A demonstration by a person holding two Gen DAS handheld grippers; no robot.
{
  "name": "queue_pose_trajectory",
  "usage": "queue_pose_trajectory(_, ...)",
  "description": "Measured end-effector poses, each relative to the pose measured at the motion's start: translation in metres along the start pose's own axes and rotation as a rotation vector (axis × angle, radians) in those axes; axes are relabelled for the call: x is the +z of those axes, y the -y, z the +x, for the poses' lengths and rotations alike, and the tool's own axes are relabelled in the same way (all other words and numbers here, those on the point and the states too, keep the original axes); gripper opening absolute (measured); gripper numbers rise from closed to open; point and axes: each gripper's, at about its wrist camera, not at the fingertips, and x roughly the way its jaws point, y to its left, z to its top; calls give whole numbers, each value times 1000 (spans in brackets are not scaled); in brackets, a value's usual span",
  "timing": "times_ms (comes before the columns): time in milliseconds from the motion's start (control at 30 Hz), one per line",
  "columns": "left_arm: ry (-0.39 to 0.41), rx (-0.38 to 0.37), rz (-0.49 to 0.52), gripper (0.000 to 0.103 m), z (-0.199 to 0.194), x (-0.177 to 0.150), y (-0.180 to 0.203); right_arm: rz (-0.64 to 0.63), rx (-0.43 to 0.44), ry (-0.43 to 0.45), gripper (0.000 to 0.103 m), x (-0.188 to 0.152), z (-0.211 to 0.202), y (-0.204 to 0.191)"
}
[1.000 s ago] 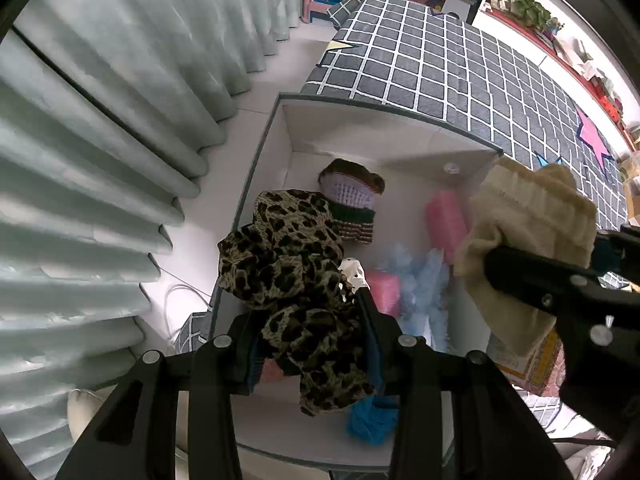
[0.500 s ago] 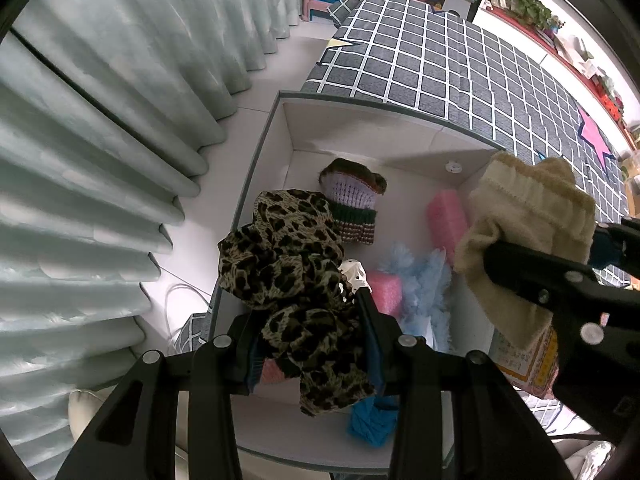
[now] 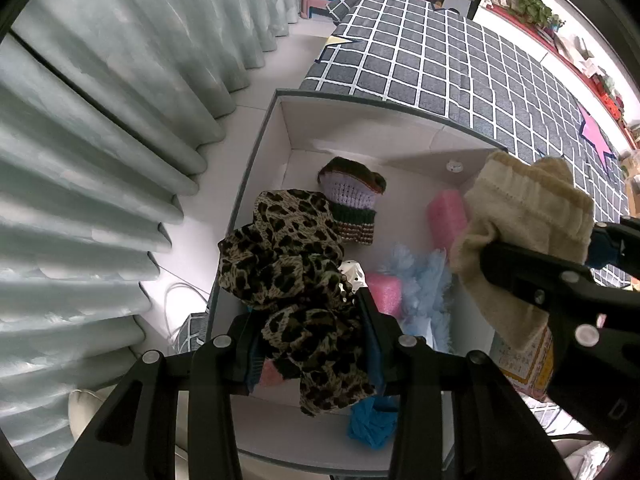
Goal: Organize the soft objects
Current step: 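Hold the leopard scrunchie and beige sock above the box, lowering them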
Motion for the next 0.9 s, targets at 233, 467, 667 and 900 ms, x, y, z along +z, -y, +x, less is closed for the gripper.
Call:
queue_pose_trajectory(233, -2, -1, 2, 44, 0, 1, 0, 2, 0, -3, 39, 0, 1, 1)
queue_pose_trajectory(467, -4, -3, 3, 44, 1, 1, 0, 2, 2, -5, 39, 0, 2, 1)
queue_pose_trajectory(667, -6, -3, 4, 44, 1, 1, 1, 6, -2, -6, 39, -1, 3, 3)
queue_pose_trajectory(900, -8, -5, 7, 44, 1, 0, 2, 10, -3, -12, 39, 0, 4, 4)
